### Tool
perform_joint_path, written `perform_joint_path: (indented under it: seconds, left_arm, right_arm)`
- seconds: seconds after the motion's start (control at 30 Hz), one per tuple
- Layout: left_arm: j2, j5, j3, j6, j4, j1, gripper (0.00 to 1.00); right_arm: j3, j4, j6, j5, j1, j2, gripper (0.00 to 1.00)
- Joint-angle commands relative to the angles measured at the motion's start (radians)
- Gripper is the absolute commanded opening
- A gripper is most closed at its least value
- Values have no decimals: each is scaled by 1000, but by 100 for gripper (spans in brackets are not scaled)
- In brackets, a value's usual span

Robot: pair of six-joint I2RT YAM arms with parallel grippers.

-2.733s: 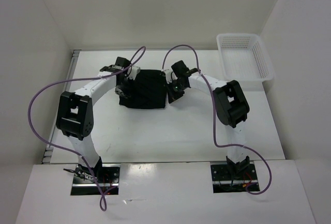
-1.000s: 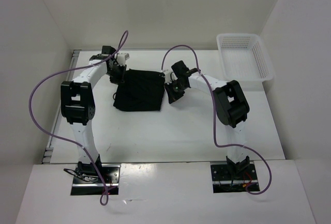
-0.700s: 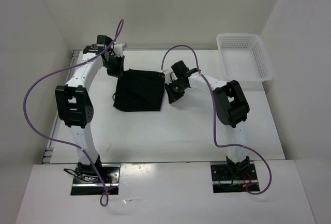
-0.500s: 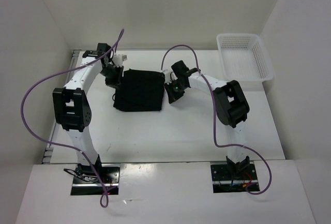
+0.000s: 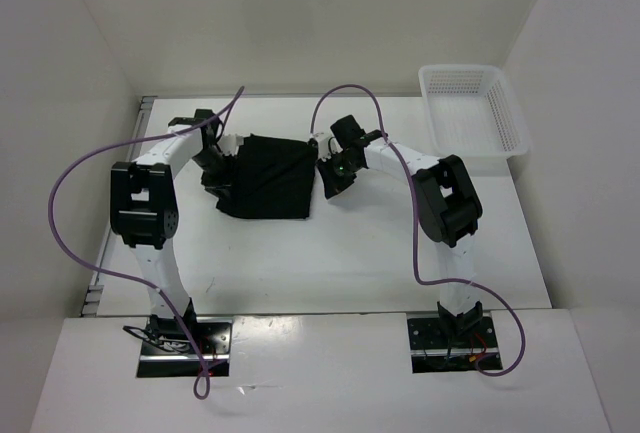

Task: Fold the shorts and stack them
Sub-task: Fold the shorts

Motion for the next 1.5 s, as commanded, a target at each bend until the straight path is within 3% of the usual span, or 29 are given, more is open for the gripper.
perform_joint_path:
  seconds: [0.0, 0.03, 0.2, 0.33, 0.43, 0.83, 0.9, 0.97, 1.03, 1.07, 1.1, 1.2, 1.47]
  left_arm:
    - [-23, -15, -4, 1, 52, 5, 44]
    - [-33, -15, -4, 1, 52, 5, 53]
    - [-131, 7, 95, 1, 122, 15, 73]
    - [-45, 47, 223, 1, 133, 24, 87]
    - [41, 47, 244, 1, 159, 24, 100]
    - [139, 94, 169, 1, 242, 24, 100]
    - [164, 94, 169, 1, 242, 24, 95]
    - [164, 125, 169, 1, 222, 24, 72]
    - [173, 148, 169, 1, 222, 24, 42]
    - [164, 148, 169, 1, 222, 24, 15]
    - [149, 160, 178, 1, 222, 24, 6]
    - [106, 182, 203, 1, 222, 24, 0]
    - [23, 205, 364, 1, 202, -18, 0]
  right_arm:
    - [52, -6, -18, 2, 16, -53, 23]
    - [52, -16, -31, 2, 16, -62, 31]
    - [61, -35, -31, -90, -7, -94, 42]
    - [41, -26, -28, -171, -7, -121, 58]
    - [29, 3, 1, -145, -7, -121, 64]
    - [29, 21, 15, -135, 11, -84, 70]
    - [29, 21, 15, -135, 11, -84, 70]
    - [29, 21, 15, -135, 11, -84, 70]
    - [29, 21, 15, -126, 11, -84, 70]
    - [29, 21, 15, -125, 11, -84, 68]
    - [29, 30, 24, -125, 11, -75, 68]
    - [29, 30, 25, -125, 11, -75, 68]
    - [20, 30, 6, -107, 11, -75, 67]
